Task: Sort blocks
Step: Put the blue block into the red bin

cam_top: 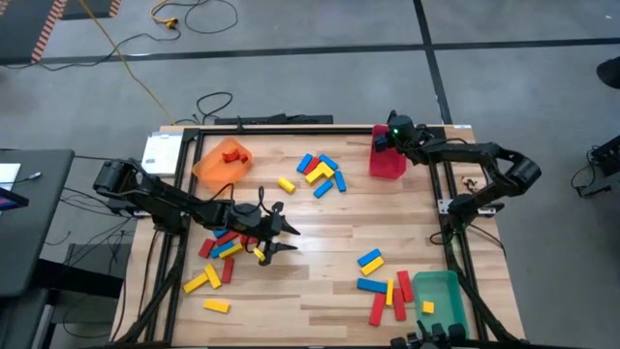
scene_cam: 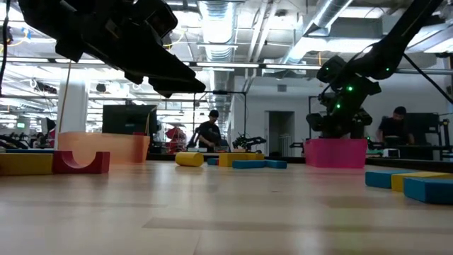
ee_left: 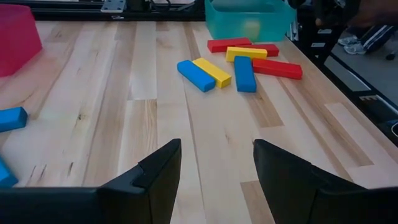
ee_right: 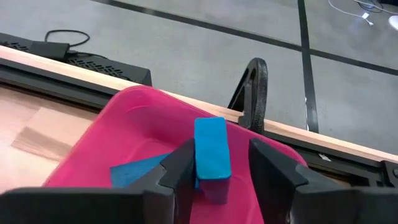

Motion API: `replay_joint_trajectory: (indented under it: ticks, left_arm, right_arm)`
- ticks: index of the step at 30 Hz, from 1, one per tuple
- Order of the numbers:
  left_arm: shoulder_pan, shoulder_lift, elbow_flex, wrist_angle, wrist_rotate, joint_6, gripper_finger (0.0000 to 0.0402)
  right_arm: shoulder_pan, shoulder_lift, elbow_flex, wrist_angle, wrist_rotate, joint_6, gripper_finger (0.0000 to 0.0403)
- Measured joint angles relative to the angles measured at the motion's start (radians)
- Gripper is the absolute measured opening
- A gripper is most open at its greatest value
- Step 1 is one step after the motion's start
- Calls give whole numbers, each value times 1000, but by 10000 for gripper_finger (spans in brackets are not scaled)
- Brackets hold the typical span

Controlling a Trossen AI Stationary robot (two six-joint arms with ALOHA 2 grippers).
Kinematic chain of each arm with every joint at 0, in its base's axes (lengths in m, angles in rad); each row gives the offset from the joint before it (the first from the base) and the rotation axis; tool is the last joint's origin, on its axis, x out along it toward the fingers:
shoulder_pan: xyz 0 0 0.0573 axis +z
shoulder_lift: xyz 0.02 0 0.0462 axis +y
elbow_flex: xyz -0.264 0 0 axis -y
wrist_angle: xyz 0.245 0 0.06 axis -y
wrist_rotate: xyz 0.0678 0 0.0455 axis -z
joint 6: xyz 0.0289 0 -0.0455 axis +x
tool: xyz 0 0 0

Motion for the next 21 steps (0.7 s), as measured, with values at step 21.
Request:
replay_joint_trajectory:
  ticks: [21]
  left_arm:
    - [-21, 0, 0, 5, 0, 5, 196]
  right_arm:
    - [12, -192, 0, -135, 33, -27, 157]
